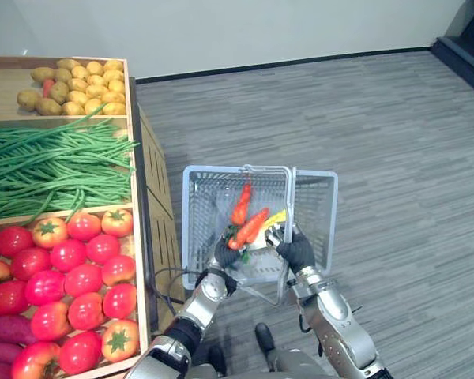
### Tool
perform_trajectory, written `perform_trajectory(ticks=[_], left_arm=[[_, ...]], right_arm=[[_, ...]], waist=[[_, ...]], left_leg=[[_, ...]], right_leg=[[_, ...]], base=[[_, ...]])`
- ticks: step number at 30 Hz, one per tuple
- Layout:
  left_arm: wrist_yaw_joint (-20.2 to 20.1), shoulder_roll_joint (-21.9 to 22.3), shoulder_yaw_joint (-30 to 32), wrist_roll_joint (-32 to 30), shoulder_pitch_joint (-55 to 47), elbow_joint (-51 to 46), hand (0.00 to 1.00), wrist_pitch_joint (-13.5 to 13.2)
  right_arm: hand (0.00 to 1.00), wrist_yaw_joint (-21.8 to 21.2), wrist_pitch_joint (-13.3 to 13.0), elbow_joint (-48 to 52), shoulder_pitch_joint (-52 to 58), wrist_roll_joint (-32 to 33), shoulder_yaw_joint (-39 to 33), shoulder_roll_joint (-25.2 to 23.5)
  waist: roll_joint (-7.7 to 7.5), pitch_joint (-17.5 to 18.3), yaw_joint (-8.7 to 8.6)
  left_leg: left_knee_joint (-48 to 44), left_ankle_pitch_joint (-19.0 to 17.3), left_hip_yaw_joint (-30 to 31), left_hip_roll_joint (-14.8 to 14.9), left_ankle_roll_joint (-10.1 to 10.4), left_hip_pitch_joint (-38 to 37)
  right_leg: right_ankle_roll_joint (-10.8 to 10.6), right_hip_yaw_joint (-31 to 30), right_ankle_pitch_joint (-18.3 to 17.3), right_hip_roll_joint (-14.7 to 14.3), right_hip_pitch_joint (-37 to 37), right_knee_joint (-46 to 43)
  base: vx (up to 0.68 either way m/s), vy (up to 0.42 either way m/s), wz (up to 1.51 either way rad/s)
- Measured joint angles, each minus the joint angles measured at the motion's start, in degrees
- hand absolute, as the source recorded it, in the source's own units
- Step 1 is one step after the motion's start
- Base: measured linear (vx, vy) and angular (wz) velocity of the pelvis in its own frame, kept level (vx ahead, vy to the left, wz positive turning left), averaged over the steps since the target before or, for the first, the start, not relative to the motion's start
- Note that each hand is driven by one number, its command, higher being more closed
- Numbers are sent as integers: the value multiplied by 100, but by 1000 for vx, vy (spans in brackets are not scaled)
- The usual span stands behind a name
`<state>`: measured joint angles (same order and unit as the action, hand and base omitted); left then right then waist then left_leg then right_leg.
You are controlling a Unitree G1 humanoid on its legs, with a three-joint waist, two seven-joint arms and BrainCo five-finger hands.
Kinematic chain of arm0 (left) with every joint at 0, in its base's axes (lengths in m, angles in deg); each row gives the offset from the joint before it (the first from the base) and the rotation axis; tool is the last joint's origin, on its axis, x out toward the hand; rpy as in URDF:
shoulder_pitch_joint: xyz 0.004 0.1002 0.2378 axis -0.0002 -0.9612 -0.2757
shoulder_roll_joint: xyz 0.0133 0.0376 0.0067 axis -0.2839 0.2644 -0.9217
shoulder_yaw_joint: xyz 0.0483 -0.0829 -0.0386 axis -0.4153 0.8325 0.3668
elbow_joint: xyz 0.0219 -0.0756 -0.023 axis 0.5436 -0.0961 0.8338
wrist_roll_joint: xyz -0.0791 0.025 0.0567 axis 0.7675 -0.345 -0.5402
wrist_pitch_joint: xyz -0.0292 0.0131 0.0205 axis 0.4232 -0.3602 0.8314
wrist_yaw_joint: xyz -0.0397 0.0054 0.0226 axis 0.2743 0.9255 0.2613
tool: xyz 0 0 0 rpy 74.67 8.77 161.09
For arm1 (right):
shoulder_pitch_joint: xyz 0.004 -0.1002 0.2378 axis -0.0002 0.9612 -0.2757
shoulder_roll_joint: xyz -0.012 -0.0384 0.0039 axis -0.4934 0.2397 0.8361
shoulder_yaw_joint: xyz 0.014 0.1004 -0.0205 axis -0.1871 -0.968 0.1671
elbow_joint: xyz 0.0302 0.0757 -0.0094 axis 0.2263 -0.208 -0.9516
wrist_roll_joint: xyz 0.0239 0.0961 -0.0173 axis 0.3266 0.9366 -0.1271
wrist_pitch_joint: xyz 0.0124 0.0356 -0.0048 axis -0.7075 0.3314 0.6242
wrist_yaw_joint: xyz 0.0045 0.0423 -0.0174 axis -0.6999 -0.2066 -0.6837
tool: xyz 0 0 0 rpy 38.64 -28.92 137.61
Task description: Pick vegetable in the basket
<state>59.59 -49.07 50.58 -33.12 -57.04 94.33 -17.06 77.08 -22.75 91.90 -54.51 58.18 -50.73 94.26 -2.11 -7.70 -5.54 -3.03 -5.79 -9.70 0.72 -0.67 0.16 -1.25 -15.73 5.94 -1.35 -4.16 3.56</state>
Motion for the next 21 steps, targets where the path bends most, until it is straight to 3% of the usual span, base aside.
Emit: perform_trajectory(ticks=[5,12,21], left_arm=[[-106,-6,-145,-52,-46,-459,0,-12],[-376,-208,-177,-90,-711,-2154,0,-278],[-693,-357,215,873,-1730,-3784,0,-674]], right_arm=[[100,99,6,-4,8,-403,-193,-35],[100,218,12,-211,31,-1058,-1009,-168],[100,350,175,-1043,309,-1902,-1988,-290]], waist=[[0,0,12],[14,9,47],[121,153,192]], left_leg=[[17,37,34,-6,-21,7],[93,135,200,-52,-16,10],[127,200,485,-95,-21,44]], right_leg=[[-1,47,-1,12,2,0],[-7,185,-5,57,22,6],[-34,485,-26,123,109,67]], base=[[-4,3,5],[-18,13,11],[-3,20,17]])
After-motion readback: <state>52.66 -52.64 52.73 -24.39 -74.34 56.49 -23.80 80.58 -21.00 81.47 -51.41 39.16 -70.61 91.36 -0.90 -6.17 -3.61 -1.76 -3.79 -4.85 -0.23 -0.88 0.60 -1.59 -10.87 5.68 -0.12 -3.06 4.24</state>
